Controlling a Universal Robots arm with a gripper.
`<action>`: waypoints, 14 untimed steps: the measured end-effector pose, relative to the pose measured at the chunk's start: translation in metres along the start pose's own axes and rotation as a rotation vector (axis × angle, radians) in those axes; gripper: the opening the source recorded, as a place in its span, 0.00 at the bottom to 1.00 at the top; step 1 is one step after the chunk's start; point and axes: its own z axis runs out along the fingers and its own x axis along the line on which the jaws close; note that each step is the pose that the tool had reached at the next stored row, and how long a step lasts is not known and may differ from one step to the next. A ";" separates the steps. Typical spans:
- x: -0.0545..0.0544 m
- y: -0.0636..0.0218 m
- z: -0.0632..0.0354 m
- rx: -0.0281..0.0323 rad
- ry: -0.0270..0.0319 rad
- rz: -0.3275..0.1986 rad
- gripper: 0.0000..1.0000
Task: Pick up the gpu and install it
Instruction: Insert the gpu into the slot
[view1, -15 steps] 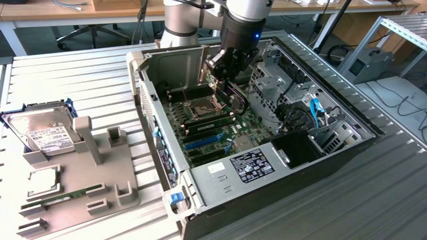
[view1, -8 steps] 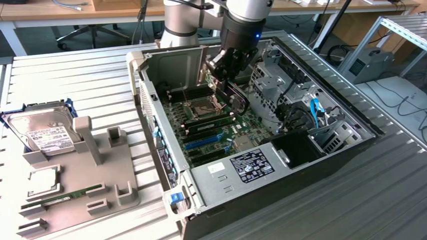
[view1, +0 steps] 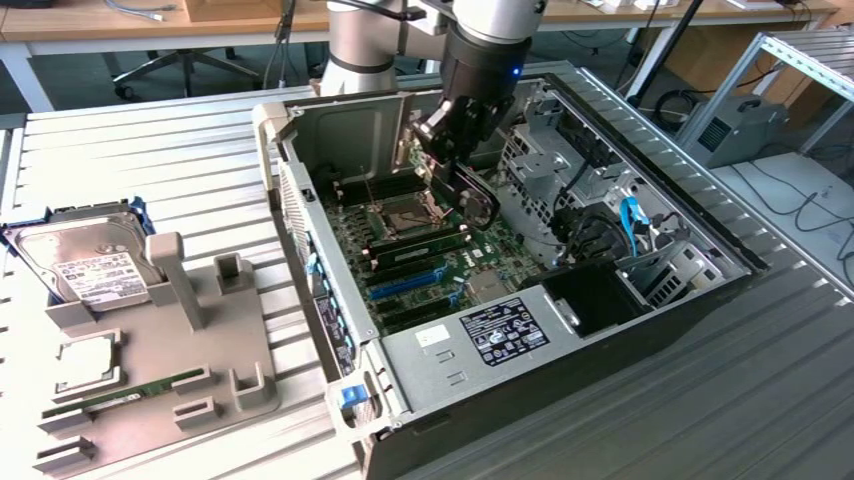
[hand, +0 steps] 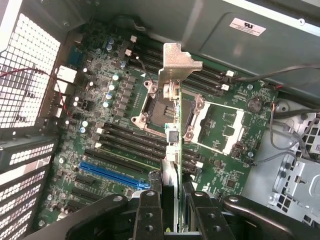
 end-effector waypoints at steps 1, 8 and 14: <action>0.000 0.0000 0.0000 -0.0001 0.0002 -0.005 0.26; 0.000 0.0000 0.0003 -0.0007 0.0018 -0.042 0.26; 0.000 0.0000 0.0006 -0.0014 0.0031 -0.073 0.26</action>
